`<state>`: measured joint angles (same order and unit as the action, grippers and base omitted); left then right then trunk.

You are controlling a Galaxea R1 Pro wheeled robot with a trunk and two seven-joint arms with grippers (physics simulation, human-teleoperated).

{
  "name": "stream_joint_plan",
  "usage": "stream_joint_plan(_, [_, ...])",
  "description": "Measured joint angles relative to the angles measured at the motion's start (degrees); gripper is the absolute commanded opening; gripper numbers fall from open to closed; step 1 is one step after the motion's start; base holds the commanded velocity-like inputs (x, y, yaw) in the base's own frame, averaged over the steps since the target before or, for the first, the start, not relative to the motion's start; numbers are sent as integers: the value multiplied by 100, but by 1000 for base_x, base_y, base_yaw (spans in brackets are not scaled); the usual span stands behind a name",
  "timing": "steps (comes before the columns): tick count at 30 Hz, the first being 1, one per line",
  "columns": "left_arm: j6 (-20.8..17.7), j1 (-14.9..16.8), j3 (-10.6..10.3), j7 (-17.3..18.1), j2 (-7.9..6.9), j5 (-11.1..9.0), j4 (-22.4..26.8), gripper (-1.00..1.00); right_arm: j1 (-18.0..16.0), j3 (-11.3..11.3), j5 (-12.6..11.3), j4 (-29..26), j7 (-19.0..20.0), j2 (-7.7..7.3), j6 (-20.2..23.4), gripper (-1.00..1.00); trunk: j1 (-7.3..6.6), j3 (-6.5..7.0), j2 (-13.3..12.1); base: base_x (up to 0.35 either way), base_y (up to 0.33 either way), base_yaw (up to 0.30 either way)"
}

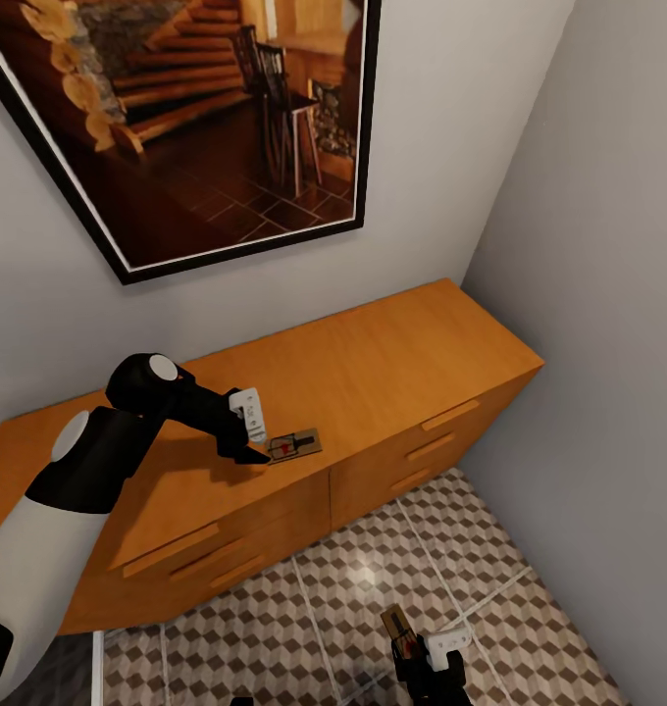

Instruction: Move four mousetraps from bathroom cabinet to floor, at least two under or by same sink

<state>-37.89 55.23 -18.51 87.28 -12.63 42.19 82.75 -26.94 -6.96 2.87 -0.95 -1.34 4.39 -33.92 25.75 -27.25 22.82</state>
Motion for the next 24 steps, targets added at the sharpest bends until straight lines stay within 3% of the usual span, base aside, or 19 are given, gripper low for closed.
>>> stream_joint_plan(8, [0,0,-12,9,103,-6,4,100,0,0,0,0,0,0,0,-100,0,0,0,0,0,0])
stream_joint_plan(20, [0,0,-34,10,121,-6,-2,100,0,0,0,0,0,0,0,-100,0,-27,0,0,0,0])
stream_joint_plan(24, [0,0,-129,11,123,-6,-9,100,0,0,0,0,0,0,0,-100,0,-40,0,0,0,0])
